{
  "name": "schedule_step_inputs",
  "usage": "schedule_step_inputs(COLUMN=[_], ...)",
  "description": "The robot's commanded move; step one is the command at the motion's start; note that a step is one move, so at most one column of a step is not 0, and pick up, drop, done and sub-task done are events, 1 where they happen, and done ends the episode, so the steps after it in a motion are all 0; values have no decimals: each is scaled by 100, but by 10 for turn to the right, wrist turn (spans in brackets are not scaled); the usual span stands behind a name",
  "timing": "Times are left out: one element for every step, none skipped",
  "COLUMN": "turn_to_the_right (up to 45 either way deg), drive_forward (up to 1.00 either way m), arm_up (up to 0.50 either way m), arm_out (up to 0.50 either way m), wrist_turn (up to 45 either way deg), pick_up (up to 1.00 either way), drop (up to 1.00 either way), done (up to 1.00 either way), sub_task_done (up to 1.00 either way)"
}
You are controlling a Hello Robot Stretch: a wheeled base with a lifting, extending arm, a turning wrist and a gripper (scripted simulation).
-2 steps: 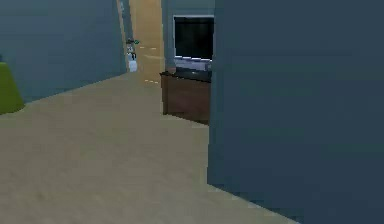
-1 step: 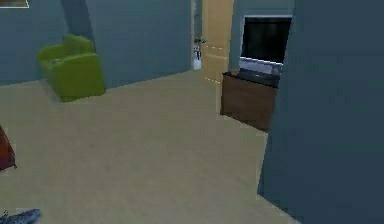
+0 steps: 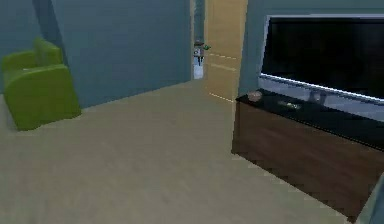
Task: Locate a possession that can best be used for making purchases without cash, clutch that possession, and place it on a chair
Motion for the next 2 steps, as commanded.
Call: schedule_step_inputs(turn_to_the_right=[-30,0], drive_forward=[0,100], arm_up=[0,0], arm_out=[0,0], wrist_turn=[0,0], pick_up=[0,0], drop=[0,0], done=[0,0], sub_task_done=[0,0])
